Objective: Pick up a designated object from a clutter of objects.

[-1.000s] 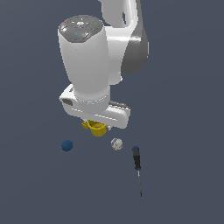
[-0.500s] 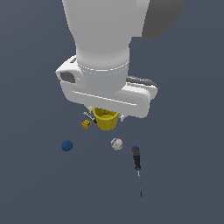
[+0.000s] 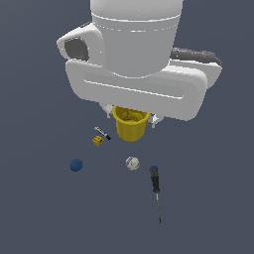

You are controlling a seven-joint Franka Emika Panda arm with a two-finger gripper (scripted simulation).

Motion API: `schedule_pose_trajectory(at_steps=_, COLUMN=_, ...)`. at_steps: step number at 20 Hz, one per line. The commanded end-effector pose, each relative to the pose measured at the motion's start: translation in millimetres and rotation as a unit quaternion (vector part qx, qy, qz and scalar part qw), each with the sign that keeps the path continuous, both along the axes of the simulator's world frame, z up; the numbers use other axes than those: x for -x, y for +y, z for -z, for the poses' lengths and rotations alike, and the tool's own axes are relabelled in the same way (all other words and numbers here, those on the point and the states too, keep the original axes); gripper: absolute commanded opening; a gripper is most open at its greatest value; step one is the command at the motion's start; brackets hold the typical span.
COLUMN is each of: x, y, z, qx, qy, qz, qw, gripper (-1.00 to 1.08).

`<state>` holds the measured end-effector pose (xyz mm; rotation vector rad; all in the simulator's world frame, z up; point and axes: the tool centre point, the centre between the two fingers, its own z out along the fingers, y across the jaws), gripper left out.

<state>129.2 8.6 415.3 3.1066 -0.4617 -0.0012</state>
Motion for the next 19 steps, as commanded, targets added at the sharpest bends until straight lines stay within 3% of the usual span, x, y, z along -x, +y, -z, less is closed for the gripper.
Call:
schedule_pose_trajectory(at_steps=1, x=-3.8, y=4.4, z=-12.7, qx=0.0, qy=0.0, qz=0.0, qw=1.0, gripper=-1.0)
schedule_pose_trajectory(at_steps=19, x=-15.2, y=15.6, z=-42.7, qx=0.0, qy=0.0, qz=0.0, qw=1.0, gripper=-1.0)
